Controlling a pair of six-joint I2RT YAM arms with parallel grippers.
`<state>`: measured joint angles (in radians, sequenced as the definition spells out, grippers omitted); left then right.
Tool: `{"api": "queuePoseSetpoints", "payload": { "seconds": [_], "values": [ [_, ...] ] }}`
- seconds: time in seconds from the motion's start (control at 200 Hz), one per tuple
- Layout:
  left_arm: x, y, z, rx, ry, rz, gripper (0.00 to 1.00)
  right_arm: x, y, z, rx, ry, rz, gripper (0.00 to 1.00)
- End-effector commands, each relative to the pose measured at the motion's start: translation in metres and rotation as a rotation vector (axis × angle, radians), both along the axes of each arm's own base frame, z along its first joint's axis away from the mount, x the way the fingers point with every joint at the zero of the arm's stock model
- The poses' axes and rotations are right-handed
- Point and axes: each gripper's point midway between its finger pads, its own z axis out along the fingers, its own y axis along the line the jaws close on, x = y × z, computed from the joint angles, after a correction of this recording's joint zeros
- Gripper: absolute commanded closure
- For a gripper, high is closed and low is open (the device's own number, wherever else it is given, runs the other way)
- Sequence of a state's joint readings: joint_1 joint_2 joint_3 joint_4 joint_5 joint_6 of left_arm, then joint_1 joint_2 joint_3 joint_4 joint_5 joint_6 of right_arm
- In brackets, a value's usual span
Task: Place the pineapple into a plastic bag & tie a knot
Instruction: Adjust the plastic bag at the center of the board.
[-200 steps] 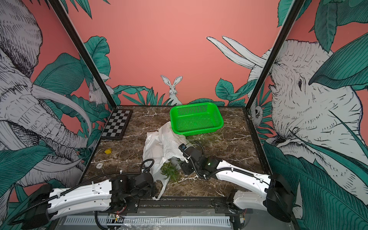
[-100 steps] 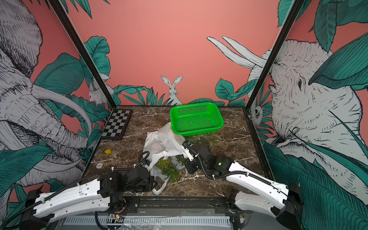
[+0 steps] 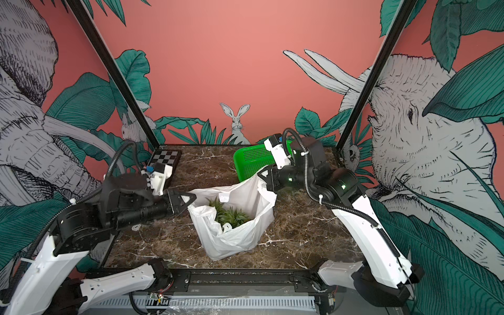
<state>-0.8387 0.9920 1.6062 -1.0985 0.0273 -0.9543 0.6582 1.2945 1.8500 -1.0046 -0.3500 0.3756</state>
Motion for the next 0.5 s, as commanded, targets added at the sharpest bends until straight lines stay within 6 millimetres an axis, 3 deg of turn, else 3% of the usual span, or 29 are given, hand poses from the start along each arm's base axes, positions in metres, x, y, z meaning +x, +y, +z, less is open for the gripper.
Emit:
{"api": "queuePoseSetpoints", "payload": {
  "seconds": [0.0,0.145,0.235,0.29,0.395,0.495],
  "values": [
    [0.023,-0.027,0.026,-0.005,-0.060,-0.133,1.00,0.001,-0.003,0.033,0.055,-0.033,0.008,1.00],
    [0.034,-0.054,0.064,-0.111,-0.111,-0.220,1.00,0.001,-0.023,0.037,0.014,-0.074,-0.056,1.00],
    [0.032,-0.069,0.071,-0.194,-0.084,-0.263,1.00,0.001,-0.040,0.028,-0.033,-0.073,-0.114,1.00],
    [0.032,-0.074,0.062,-0.220,-0.052,-0.265,1.00,0.004,-0.048,0.014,-0.069,-0.054,-0.152,1.00],
    [0.043,-0.073,0.021,-0.212,0.038,-0.226,1.00,0.011,-0.056,-0.023,-0.102,0.002,-0.219,1.00],
    [0.047,-0.073,0.004,-0.207,0.064,-0.214,1.00,0.016,-0.065,-0.051,-0.140,0.040,-0.270,1.00]
  ]
}}
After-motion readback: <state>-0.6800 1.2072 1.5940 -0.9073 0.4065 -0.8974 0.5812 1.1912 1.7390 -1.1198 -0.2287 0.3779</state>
